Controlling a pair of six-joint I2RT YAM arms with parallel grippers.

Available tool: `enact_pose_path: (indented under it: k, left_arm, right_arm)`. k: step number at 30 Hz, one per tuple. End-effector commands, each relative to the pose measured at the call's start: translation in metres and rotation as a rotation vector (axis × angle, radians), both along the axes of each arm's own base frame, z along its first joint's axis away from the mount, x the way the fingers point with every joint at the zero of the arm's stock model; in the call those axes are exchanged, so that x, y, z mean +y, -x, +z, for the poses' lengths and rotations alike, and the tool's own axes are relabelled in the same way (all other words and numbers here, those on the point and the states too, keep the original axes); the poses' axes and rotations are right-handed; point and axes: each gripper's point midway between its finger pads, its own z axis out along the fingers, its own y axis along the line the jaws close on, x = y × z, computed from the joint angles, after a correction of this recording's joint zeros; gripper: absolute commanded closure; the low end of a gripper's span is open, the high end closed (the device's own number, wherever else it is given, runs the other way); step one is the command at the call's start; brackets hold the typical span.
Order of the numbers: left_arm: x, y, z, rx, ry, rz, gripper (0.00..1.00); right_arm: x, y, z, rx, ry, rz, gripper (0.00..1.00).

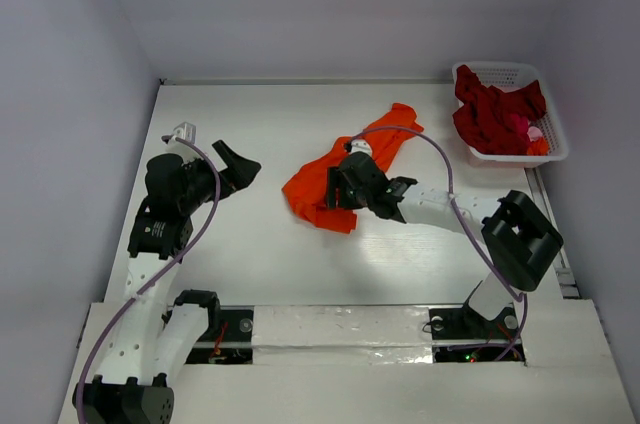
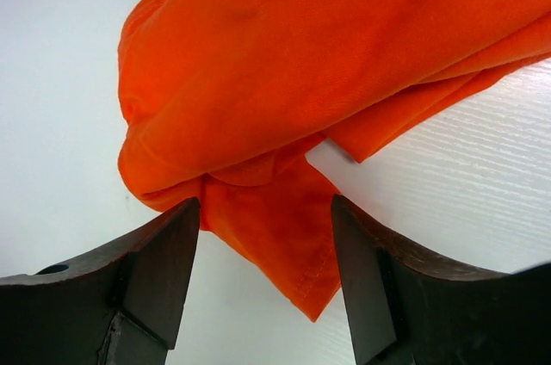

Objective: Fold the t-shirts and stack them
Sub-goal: Flatten out the tshirt

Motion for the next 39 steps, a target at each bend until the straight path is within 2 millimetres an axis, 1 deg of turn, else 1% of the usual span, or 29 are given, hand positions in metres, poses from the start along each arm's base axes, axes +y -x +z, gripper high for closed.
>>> enact_pose_path:
  k: [1,2,5,6,10,13,14,17,19,20,24,27,31,33,35,36,38,39]
  left_arm:
    - [0.000,-0.002,0.029,-0.084,-0.008,-0.004,0.01]
    - [0.000,-0.002,0.028,-0.084,-0.008,-0.004,0.01]
    - [0.000,-0.003,0.027,-0.081,-0.007,-0.006,0.01]
    - [0.000,-0.002,0.026,-0.080,-0.008,-0.006,0.01]
    - [0.000,-0.002,0.024,-0.076,-0.009,-0.006,0.01]
    - [0.000,-0.002,0.024,-0.077,-0.010,-0.005,0.01]
    - [0.000,-0.003,0.023,-0.073,-0.009,-0.006,0.01]
    - [0.000,-0.003,0.024,-0.079,-0.006,-0.007,0.01]
    - [-0.001,-0.003,0.023,-0.075,-0.003,-0.006,0.01]
    - [-0.001,-0.004,0.023,-0.075,-0.003,-0.006,0.01]
    - [-0.001,-0.003,0.022,-0.073,-0.002,-0.005,0.01]
    - [0.000,-0.003,0.023,-0.075,-0.004,-0.003,0.01]
    - [0.001,-0.002,0.025,-0.079,-0.008,-0.001,0.01]
    - [0.000,-0.003,0.025,-0.078,-0.006,0.000,0.01]
    - [0.001,-0.003,0.024,-0.076,-0.008,-0.001,0.01]
    - [0.000,-0.003,0.024,-0.078,-0.007,-0.002,0.01]
    - [0.000,-0.003,0.024,-0.076,-0.007,-0.004,0.01]
    - [0.000,-0.003,0.025,-0.079,-0.007,-0.004,0.01]
  right_arm:
    - [0.005,0.001,0.003,-0.013,-0.066,-0.022,0.32]
    - [0.003,0.004,-0.002,-0.006,-0.064,-0.024,0.32]
    - [0.000,0.008,-0.009,0.009,-0.072,-0.035,0.36]
    - [-0.002,0.012,-0.016,0.023,-0.071,-0.036,0.37]
    - [-0.005,0.019,-0.025,0.047,-0.076,-0.036,0.38]
    - [-0.007,0.023,-0.026,0.046,-0.070,-0.036,0.38]
    - [-0.005,0.025,-0.023,0.041,-0.070,-0.032,0.38]
    - [-0.009,0.024,-0.018,0.027,-0.069,-0.045,0.38]
    - [-0.009,0.025,-0.018,0.029,-0.069,-0.044,0.38]
    - [-0.005,0.027,-0.017,0.029,-0.071,-0.031,0.38]
    - [-0.003,0.027,-0.027,0.045,-0.063,-0.026,0.41]
    - [0.001,0.026,-0.029,0.051,-0.066,-0.021,0.43]
    - [0.001,0.027,-0.037,0.066,-0.054,-0.022,0.43]
    - [0.001,0.027,-0.039,0.070,-0.053,-0.027,0.51]
    - [0.000,0.026,-0.041,0.071,-0.049,-0.033,0.63]
    - [0.000,0.026,-0.041,0.073,-0.048,-0.034,0.74]
    - [0.002,0.028,-0.040,0.068,-0.049,-0.033,0.84]
    - [0.001,0.027,-0.040,0.066,-0.048,-0.037,0.95]
